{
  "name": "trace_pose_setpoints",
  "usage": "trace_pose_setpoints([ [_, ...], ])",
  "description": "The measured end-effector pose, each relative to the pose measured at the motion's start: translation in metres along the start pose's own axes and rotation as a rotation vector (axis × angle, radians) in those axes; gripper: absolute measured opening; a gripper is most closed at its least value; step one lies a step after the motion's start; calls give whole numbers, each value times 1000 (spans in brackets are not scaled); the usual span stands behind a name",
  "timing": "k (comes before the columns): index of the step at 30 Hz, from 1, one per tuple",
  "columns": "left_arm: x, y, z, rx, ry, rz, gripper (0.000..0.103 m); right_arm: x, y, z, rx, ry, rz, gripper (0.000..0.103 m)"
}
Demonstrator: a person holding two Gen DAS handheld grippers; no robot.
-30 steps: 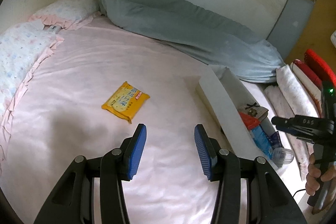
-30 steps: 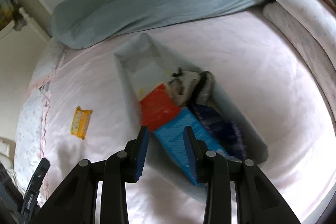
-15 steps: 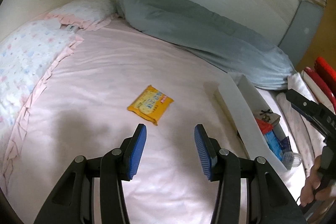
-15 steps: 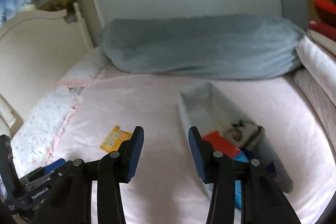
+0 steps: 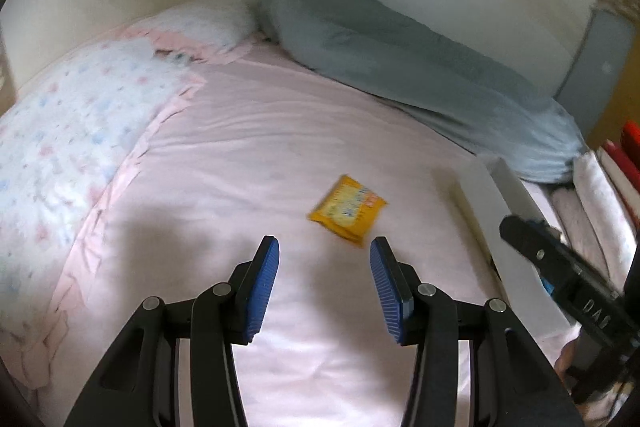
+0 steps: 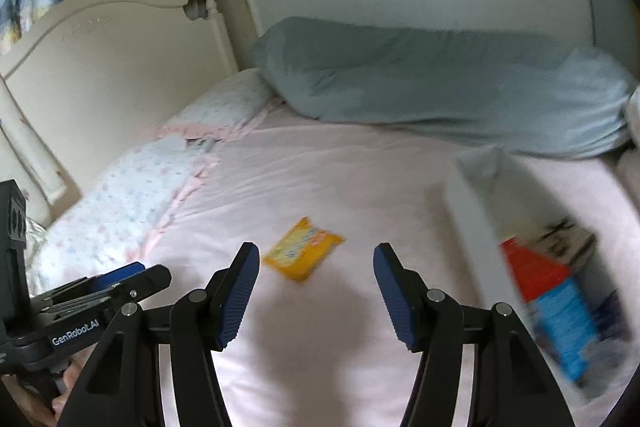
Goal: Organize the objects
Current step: 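Move the right tool down to the yellow biscuit packet on the bed, then close the right tool on the yellow biscuit packet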
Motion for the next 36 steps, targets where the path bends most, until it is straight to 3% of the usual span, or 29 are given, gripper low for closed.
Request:
trace_pose_setpoints([
  [7, -34, -1, 5, -12, 25, 74, 46, -40, -10, -31, -35, -21, 117, 58],
  [10, -51, -4, 6, -20, 46, 107, 46, -49, -6, -59, -147, 3, 77, 58],
  [15, -75, -11, 4, -51, 82, 153, 46, -55, 1, -101, -228, 9, -51, 58],
  [20, -82, -14, 2, -79, 113, 136, 46, -45, 1, -154, -262, -79, -46, 58],
  [25, -89, -15, -1, -92, 111, 148, 46, 2, 5, -224, -338, -279, -229, 59],
  [27, -91, -14, -1, -90, 115, 151, 46, 8, 4, -240, -324, -354, -216, 68],
  [30, -91, -14, -1, -92, 117, 150, 46, 8, -4, -251, -359, -324, -268, 81],
  [31, -91, -14, -2, -95, 120, 152, 46, 5, -10, -255, -386, -330, -241, 86],
  [34, -87, -14, -3, -100, 107, 153, 46, -22, -26, -258, -414, -412, 3, 84],
  [36, -82, -13, -2, -100, 109, 131, 46, -23, -29, -251, -443, -388, -15, 76],
])
Point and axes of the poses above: each gripper's, at about its wrist camera, not at the fingertips, and z roughly against the way its jaws point, x to its right, y to its top, the point moved 2 cm from there along -z, roughly the way its jaws point, and after that the axes turned 10 degrees about -z, right-handed, at the moved point
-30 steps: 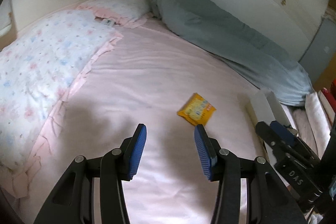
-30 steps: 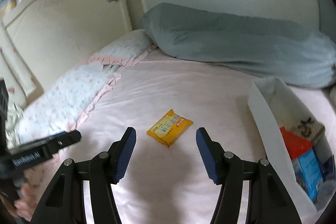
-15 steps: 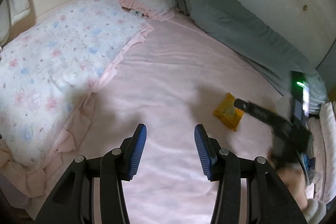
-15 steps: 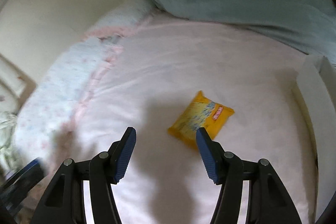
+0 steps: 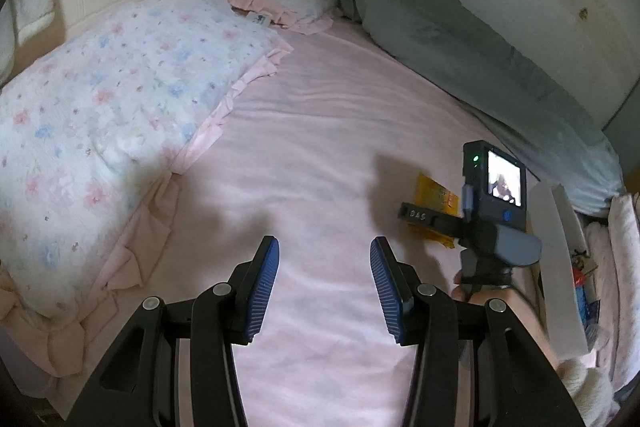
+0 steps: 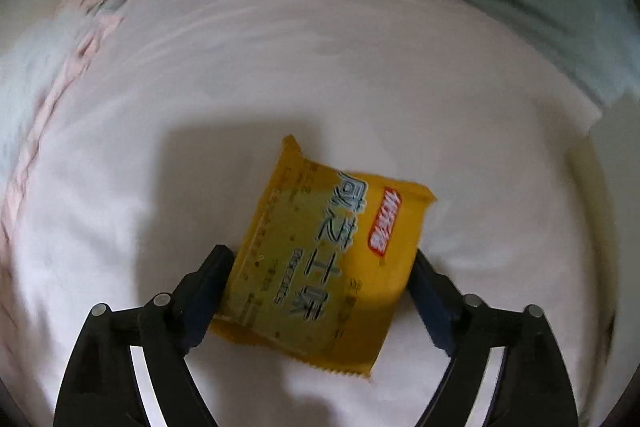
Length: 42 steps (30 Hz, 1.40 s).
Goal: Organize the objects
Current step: 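Close the right tool on the yellow biscuit packet, then lift the yellow packet with the right tool and carry it over the box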
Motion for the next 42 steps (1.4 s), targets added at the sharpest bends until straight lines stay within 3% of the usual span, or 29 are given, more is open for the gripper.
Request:
trace_pose_setpoints([
  [3, 8, -1, 1, -2, 0, -22, 46, 13, -6, 6, -55, 47, 0, 74],
  [8, 23, -1, -1, -8, -13, -53, 46, 58, -34, 28, -65, 123, 52, 74],
  [12, 47, 0, 0, 0, -61, -66, 46, 116, -60, 61, -77, 308, -70, 74],
  [18, 103, -1, -3, 5, -103, -185, 46, 161, -68, 137, 6, 426, -143, 74],
  [24, 139, -3, -8, 4, -199, -211, 46, 190, -65, 216, 111, 498, -175, 74],
  [29, 167, -7, -13, -3, -232, -251, 46, 206, -74, 216, 185, 487, -226, 74],
  [33, 194, -13, -19, -10, -253, -319, 46, 232, -70, 204, 144, 472, -282, 74],
  [39, 227, -26, -28, -33, -353, -349, 46, 271, -54, 206, 150, 562, -443, 74],
  [42, 244, -32, -28, -25, -369, -388, 46, 286, -52, 206, 138, 541, -498, 74],
])
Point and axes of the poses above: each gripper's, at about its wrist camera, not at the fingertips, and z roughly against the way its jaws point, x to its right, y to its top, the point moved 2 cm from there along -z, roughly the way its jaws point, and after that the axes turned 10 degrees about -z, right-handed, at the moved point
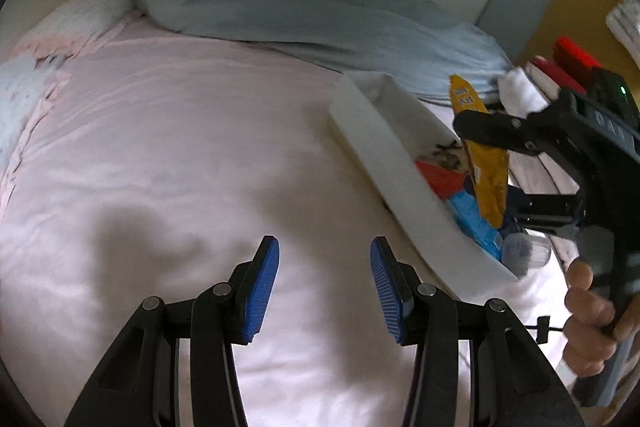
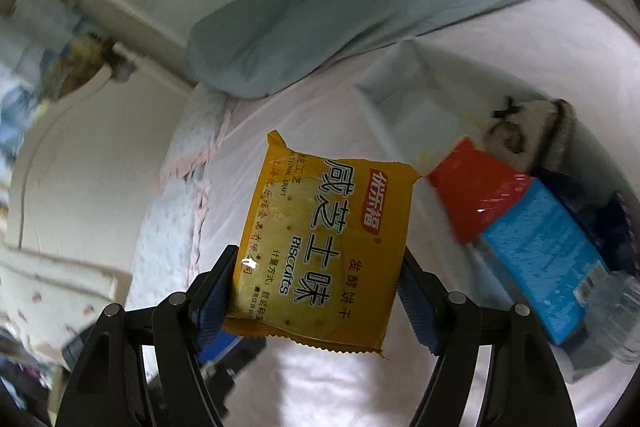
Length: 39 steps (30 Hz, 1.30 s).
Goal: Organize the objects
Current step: 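Lift the yellow packet with the right tool and carry it over the box, then lower the yellow packet into the box and open the right tool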
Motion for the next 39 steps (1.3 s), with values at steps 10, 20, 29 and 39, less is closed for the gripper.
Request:
trace_pose_setpoints([
  [10, 34, 11, -11, 54, -53, -37, 46, 34, 26, 36, 50, -48, -82, 74],
  [20, 77, 24, -43, 85, -78, -82, 46, 64, 51, 51, 133, -157, -129, 74],
  [29, 107, 31, -55, 114, -197, -46, 46, 74, 58, 47, 122, -232, -130, 75],
  [39, 110, 28, -46, 122, -185, -47, 46, 53, 48, 43, 90, -219, -57, 74],
])
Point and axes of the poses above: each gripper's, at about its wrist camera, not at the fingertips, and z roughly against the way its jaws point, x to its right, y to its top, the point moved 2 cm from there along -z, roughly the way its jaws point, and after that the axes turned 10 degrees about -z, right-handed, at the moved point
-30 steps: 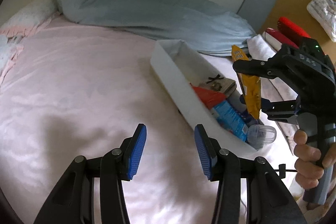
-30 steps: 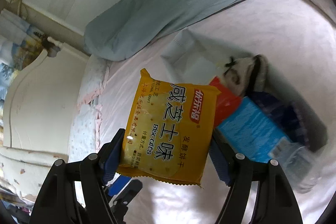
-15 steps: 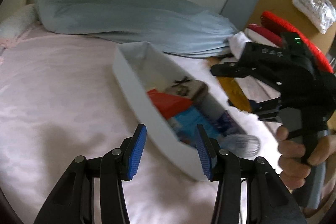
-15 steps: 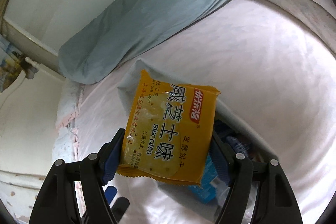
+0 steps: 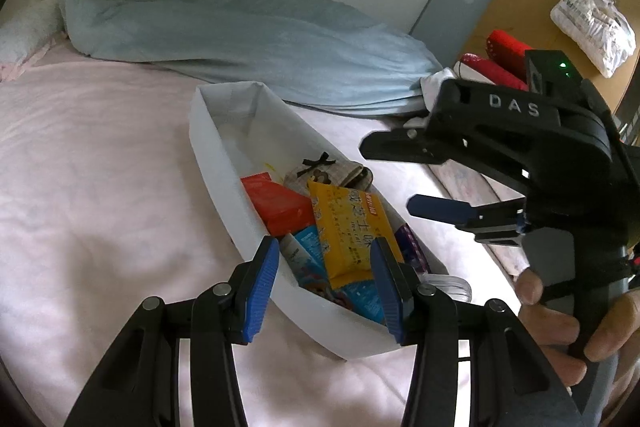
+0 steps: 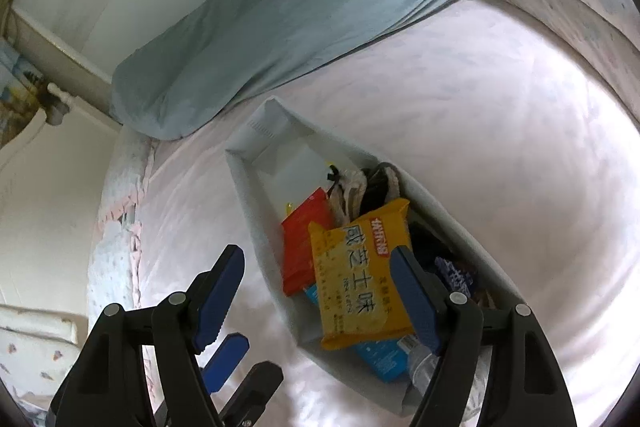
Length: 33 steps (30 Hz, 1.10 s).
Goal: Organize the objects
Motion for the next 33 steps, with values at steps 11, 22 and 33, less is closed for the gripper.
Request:
trace_pose_setpoints([
  [11, -31, -1, 20, -24, 85, 2, 40, 1, -22, -6, -104, -402, 238, 35],
  [22, -123, 1, 82, 41, 282, 127, 40, 10, 20, -113, -196, -101, 192, 41],
  [33, -127, -4, 76, -21, 226, 128, 40, -29, 5, -108, 31, -171, 300, 41],
])
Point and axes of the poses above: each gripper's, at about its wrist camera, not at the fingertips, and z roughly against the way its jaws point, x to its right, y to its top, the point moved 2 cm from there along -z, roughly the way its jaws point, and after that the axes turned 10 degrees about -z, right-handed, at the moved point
